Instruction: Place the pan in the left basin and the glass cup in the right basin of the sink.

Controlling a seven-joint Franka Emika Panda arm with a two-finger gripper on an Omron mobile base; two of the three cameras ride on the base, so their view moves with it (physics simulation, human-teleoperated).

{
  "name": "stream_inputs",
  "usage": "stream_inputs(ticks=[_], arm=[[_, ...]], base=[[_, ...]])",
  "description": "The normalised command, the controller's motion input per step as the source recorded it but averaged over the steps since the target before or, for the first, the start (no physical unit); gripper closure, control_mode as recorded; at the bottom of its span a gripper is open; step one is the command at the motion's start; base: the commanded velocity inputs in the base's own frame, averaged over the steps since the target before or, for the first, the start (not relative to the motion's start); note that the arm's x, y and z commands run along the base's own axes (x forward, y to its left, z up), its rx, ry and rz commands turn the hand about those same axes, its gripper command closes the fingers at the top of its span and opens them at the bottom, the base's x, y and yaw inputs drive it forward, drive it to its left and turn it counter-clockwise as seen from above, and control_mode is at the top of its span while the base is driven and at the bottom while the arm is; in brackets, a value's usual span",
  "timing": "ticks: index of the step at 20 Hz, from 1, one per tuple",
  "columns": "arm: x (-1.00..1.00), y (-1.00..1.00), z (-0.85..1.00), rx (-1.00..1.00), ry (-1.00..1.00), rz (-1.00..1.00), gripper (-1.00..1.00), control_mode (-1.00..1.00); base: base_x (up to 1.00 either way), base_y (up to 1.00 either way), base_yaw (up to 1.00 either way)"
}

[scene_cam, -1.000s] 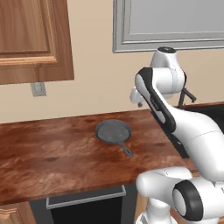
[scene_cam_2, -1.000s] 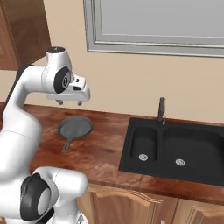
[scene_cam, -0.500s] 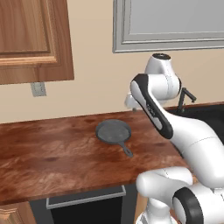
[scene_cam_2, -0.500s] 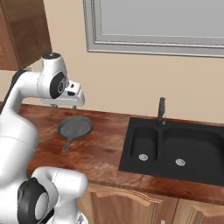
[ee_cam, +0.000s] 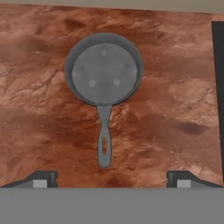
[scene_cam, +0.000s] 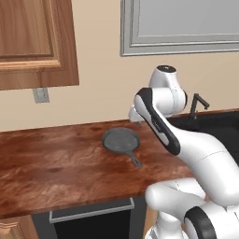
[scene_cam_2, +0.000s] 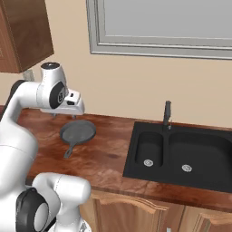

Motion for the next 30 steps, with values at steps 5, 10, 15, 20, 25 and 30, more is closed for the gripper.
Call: stream_inputs(ticks=[5,10,15,20,25,30], arm=[[0.02,0.09,-0.22,0.00,0.00,0.00,-1.00,-1.00],[0.08,0.09,-0.20,0.00,0.00,0.00,-1.00,-1.00],[0.02,0.12,-0.24,0.00,0.00,0.00,-1.00,-1.00],[0.00,0.06,-0.22,0.00,0.01,0.00,-1.00,-1.00],[0.00,0.02,-0.22,0.00,0.03,0.00,-1.00,-1.00],[0.00,0.00,-0.23,0.00,0.02,0.00,-1.00,-1.00]], base=[[0.00,0.00,0.00],[0.00,0.00,0.00],[0.00,0.00,0.00],[0.00,0.00,0.00],[0.00,0.00,0.00],[0.00,0.00,0.00]])
